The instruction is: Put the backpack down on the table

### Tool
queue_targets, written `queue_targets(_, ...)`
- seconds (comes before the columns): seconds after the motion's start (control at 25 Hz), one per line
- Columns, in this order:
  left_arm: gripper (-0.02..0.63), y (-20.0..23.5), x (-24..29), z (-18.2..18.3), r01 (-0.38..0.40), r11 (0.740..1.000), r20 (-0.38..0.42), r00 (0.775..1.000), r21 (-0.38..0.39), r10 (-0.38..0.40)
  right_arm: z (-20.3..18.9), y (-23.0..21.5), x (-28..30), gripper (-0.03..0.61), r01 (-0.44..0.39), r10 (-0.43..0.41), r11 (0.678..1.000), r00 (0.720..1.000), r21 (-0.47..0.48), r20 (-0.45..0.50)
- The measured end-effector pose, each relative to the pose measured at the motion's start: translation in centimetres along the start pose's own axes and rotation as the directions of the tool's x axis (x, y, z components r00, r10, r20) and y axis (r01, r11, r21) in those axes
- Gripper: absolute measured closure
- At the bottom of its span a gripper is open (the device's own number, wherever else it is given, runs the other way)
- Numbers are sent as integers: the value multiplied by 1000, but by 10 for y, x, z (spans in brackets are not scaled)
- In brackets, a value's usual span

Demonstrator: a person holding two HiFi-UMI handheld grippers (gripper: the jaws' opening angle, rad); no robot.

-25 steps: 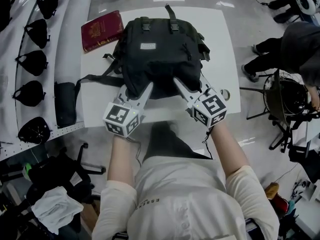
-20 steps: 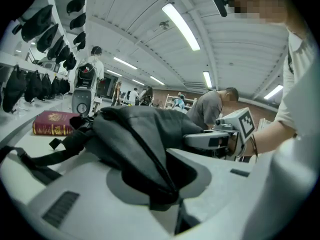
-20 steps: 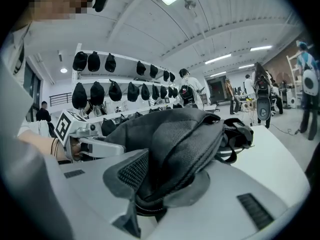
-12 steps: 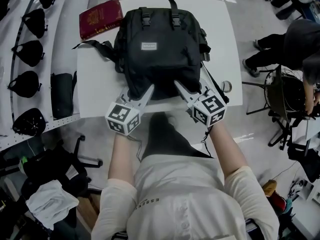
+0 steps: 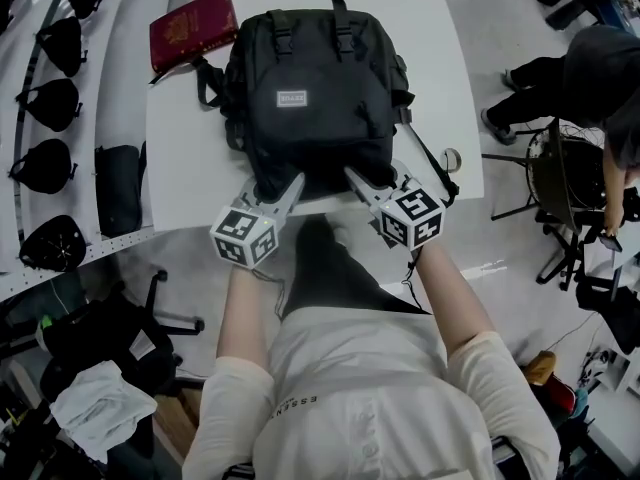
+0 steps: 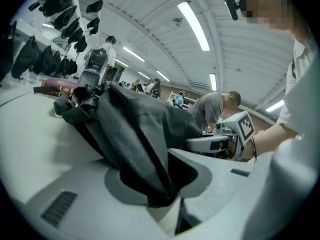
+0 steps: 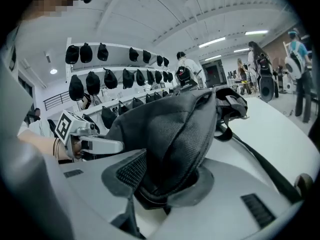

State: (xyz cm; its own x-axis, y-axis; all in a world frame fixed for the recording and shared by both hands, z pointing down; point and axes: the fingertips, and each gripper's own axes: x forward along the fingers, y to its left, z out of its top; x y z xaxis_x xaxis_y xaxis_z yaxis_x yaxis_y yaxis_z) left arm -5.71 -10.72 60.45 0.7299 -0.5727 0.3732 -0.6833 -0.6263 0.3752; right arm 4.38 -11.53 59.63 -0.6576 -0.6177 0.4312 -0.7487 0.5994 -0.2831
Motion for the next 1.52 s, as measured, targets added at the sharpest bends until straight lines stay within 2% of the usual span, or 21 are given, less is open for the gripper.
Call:
queue_targets(0.08, 517, 0, 0, -2, 23, 999, 2, 1000, -26, -23, -4, 0, 0, 437, 1, -1, 1000, 1000, 12, -27)
queue_targets(0.16, 510, 0, -2, -2, 20, 1000, 6, 1000, -10, -20, -6, -2, -3, 422, 28, -27, 999, 998, 17, -49)
queue_targets(0.32, 435, 3, -10, -3, -97, 992, 2, 995, 79, 97, 1, -11, -18, 349, 170, -170, 985, 985, 4, -27)
queue_targets(0.44, 326, 18, -20, -1, -203, 977, 23, 979, 72, 202, 10, -20, -28, 322, 260, -260, 966, 965, -1, 24)
queue_targets(0.52, 265, 24, -29, 0, -244, 968, 42, 969, 56, 242, 15, -23, -37, 316, 318, -317, 948, 947, -10, 50)
queue_targets(0.64, 253, 24, -43, 12, -279, 955, 69, 960, 101, 273, 30, -23, -54, 314, 405, -400, 914, 909, -18, 121)
queue_targets(0.72, 255, 17, -56, 31, -303, 939, 99, 952, 160, 290, 45, -18, -66, 314, 418, -411, 908, 894, -3, 176)
queue_targets(0.8, 255, 5, -73, 56, -319, 924, 152, 944, 209, 292, 62, -4, -75, 316, 394, -385, 919, 897, 0, 219)
queue_targets(0.92, 258, -17, -87, 86, -261, 937, 194, 956, 232, 219, 87, 22, -83, 316, 347, -324, 937, 908, -42, 266)
queue_targets(1.04, 290, -36, -97, 106, -199, 948, 198, 969, 248, 151, 107, 52, -83, 318, 276, -241, 957, 930, -93, 277)
queue_targets(1.12, 351, -45, -106, 119, -201, 935, 205, 968, 293, 144, 118, 69, -86, 347, 251, -210, 961, 934, -114, 289)
queue_targets(1.16, 405, -49, -110, 126, -206, 925, 213, 967, 318, 142, 123, 74, -88, 378, 249, -206, 961, 933, -118, 297)
queue_targets(1.2, 449, -53, -113, 132, -207, 918, 221, 966, 338, 137, 127, 77, -90, 409, 253, -207, 960, 929, -117, 305)
queue_targets(1.36, 548, -62, -127, 149, -206, 904, 248, 962, 374, 116, 143, 82, -102, 519, 295, -249, 951, 906, -89, 342)
queue_targets(1.52, 609, -65, -143, 168, -210, 900, 273, 956, 382, 108, 163, 91, -115, 562, 332, -270, 938, 880, -98, 391)
